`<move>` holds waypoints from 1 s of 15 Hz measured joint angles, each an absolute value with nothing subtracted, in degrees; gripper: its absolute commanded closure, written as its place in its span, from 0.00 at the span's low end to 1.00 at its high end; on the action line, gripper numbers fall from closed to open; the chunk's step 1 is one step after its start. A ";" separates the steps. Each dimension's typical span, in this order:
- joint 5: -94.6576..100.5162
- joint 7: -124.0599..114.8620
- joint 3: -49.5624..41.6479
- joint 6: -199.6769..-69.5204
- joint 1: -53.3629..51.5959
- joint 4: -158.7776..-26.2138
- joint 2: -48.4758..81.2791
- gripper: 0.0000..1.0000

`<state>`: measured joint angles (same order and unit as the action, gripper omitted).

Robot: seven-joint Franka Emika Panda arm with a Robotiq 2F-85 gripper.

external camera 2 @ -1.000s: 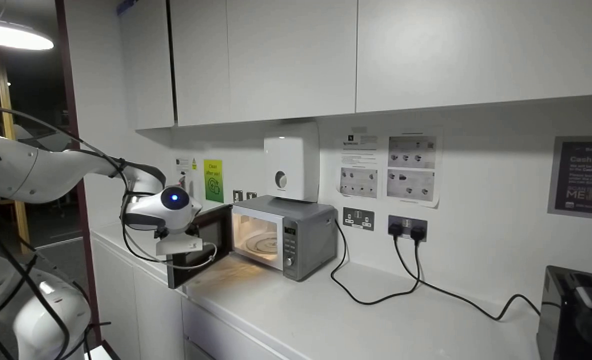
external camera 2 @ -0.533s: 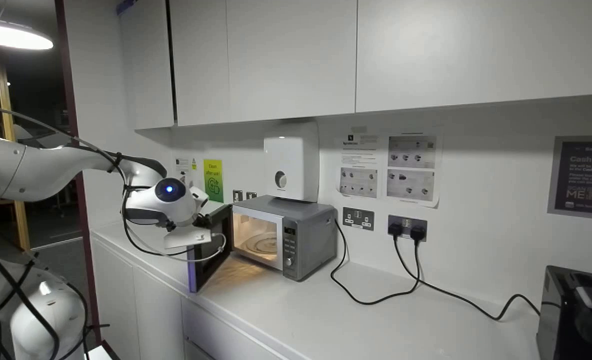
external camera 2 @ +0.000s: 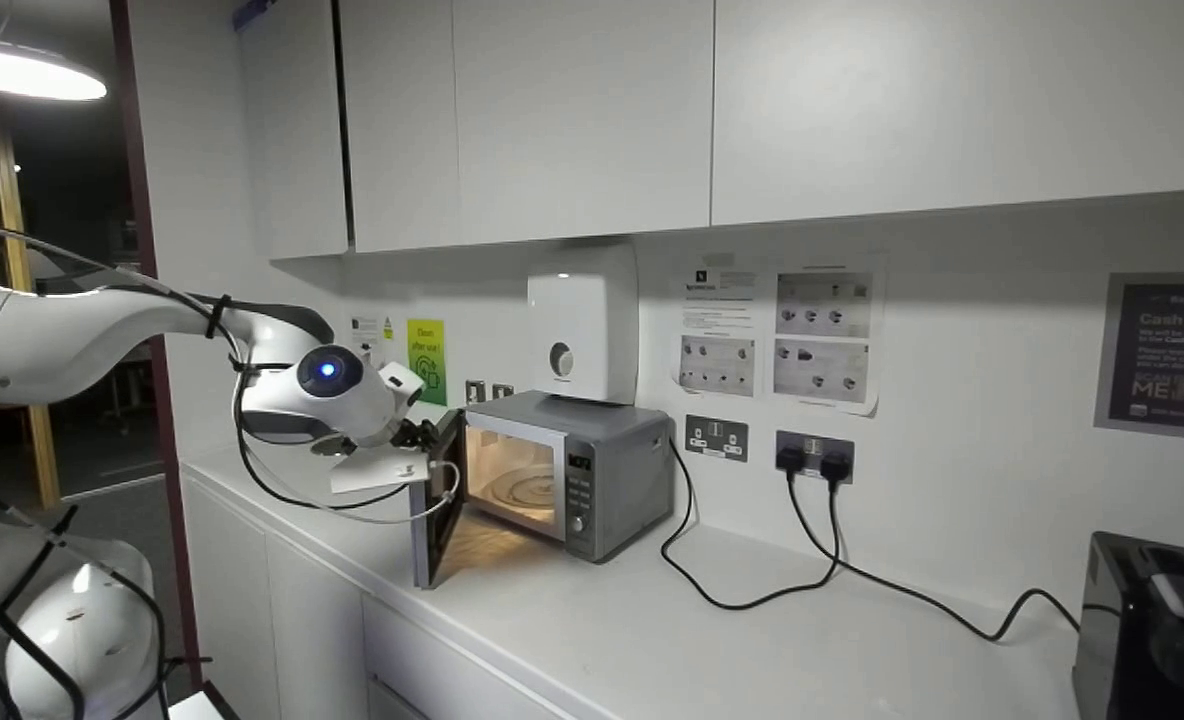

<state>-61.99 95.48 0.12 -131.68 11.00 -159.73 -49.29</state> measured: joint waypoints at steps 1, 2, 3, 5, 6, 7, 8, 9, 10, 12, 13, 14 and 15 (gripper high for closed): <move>-62.03 95.48 0.13 -130.86 12.09 -159.72 -50.05 0.00; -62.05 95.48 0.13 -130.08 13.16 -159.72 -50.78 0.00; -62.11 95.48 0.15 -129.48 14.09 -159.72 -51.47 0.00; -62.18 95.48 0.26 -128.05 15.90 -159.72 -52.76 0.00; -62.18 95.48 0.37 -127.50 16.72 -159.72 -53.36 0.00; -62.18 95.48 0.46 -126.88 17.47 -159.72 -53.90 0.00; -62.18 95.42 0.58 -126.10 18.30 -159.72 -54.48 0.00; -62.18 95.41 0.77 -125.47 19.16 -159.72 -55.04 0.00; -62.06 95.24 1.18 -125.17 20.07 -159.72 -55.60 0.00; -62.07 94.71 2.78 -125.13 22.05 -159.72 -56.83 0.00; -62.13 94.12 3.85 -125.13 23.08 -159.71 -57.56 0.00; -62.23 93.36 4.97 -125.16 24.06 -159.71 -58.28 0.00; -62.25 92.38 6.21 -125.20 25.11 -159.70 -59.07 0.00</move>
<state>-62.25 92.38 6.21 -125.20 25.11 -159.70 -59.07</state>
